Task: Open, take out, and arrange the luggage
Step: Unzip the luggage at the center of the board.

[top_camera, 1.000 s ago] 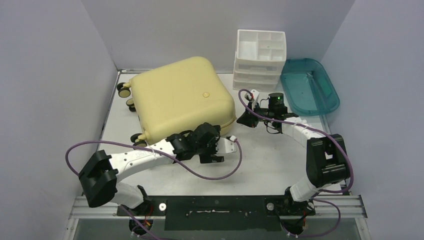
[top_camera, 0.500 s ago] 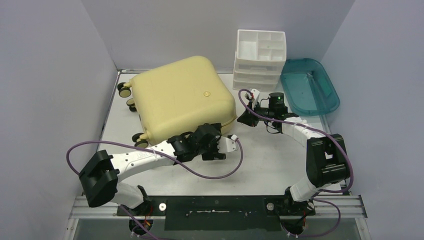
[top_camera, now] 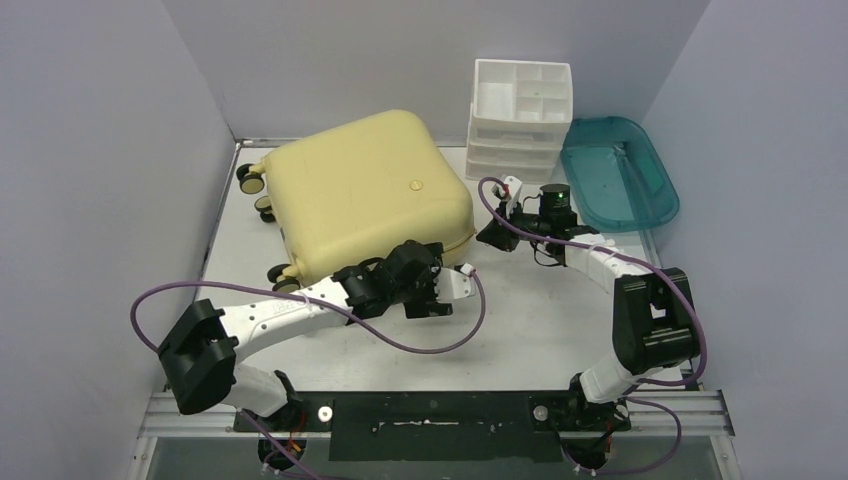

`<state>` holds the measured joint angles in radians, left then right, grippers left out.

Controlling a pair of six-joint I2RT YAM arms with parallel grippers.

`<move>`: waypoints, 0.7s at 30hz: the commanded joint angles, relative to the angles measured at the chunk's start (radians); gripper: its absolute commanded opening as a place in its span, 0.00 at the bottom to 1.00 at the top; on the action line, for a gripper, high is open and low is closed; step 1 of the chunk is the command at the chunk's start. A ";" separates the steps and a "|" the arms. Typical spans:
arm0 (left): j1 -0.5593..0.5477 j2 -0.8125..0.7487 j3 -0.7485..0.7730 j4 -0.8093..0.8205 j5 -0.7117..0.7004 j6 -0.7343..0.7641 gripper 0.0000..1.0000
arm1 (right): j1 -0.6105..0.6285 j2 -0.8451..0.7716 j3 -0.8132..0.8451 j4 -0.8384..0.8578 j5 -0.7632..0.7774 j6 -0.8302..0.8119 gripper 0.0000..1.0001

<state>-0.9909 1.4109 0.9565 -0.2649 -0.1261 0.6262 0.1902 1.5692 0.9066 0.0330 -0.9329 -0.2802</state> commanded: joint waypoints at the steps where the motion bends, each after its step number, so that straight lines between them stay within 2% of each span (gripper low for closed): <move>1: 0.031 -0.009 0.014 -0.103 0.065 -0.041 0.88 | -0.020 0.005 -0.008 -0.052 -0.058 -0.002 0.00; 10: 0.045 0.010 0.012 -0.089 0.059 -0.043 0.88 | -0.020 0.003 -0.009 -0.048 -0.055 0.001 0.00; 16: 0.046 0.060 -0.026 0.027 -0.123 -0.027 0.88 | -0.021 0.002 -0.011 -0.048 -0.056 0.001 0.00; 21: 0.044 0.083 -0.032 0.070 -0.177 -0.017 0.87 | -0.021 0.004 -0.011 -0.048 -0.057 -0.001 0.00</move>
<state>-0.9855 1.4635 0.9348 -0.2867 -0.1467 0.5976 0.1890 1.5692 0.9066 0.0330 -0.9344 -0.2779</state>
